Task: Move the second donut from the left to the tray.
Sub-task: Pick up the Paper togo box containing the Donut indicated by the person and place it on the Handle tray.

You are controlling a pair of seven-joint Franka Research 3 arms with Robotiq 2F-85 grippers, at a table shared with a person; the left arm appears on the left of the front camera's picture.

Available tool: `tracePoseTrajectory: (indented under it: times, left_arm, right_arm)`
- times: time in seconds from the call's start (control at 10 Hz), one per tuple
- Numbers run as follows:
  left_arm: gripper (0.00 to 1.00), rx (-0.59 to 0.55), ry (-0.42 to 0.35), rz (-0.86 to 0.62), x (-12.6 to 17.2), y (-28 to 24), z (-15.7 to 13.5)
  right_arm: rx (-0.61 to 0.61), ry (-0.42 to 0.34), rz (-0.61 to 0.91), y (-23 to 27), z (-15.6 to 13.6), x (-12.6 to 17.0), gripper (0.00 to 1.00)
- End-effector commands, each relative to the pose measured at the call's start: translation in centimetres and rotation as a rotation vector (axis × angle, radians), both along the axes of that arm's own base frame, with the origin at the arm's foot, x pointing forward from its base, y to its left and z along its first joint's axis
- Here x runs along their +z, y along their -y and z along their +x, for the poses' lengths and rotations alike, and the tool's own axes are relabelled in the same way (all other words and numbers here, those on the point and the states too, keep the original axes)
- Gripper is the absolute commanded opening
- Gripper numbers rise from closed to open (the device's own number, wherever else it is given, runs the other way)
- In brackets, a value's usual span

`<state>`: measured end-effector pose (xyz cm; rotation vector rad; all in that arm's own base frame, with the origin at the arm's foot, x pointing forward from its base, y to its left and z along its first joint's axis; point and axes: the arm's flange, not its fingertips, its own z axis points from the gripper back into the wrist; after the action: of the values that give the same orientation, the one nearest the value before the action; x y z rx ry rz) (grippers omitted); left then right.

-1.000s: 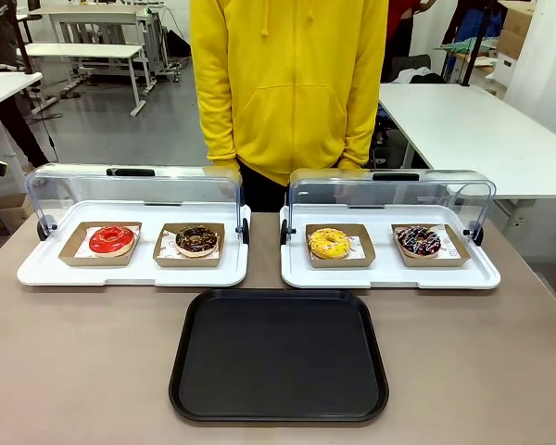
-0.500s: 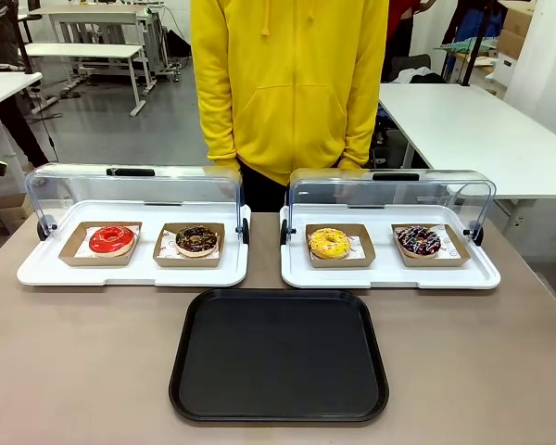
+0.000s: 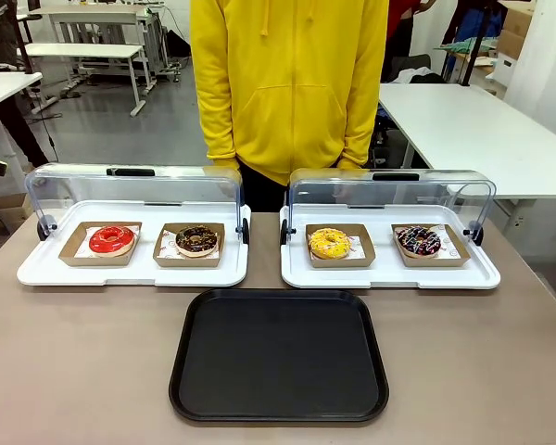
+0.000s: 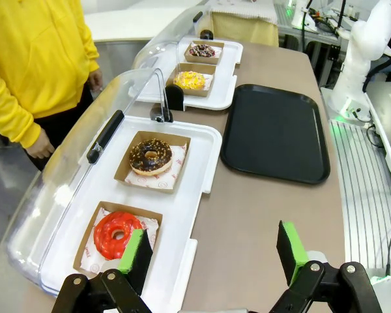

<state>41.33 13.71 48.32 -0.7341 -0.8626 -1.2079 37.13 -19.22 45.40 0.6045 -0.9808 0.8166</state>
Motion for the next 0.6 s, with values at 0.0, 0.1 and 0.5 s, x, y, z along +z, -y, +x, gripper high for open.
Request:
tracePoseTrajectory:
  times: [0.0, 0.1, 0.5]
  left_arm:
    - [1.0, -0.002, 0.002, -0.002, 0.28, 0.01, 0.1]
    - [1.0, -0.002, 0.002, -0.002, 0.28, 0.01, 0.1]
    - [1.0, -0.002, 0.002, -0.002, 0.28, 0.01, 0.1]
  right_arm:
    - [0.001, 0.028, 0.011, 0.0, 0.24, -0.01, 1.0]
    - [0.001, 0.028, 0.011, 0.0, 0.24, -0.01, 1.0]
    - [0.001, 0.028, 0.011, 0.0, 0.24, -0.01, 1.0]
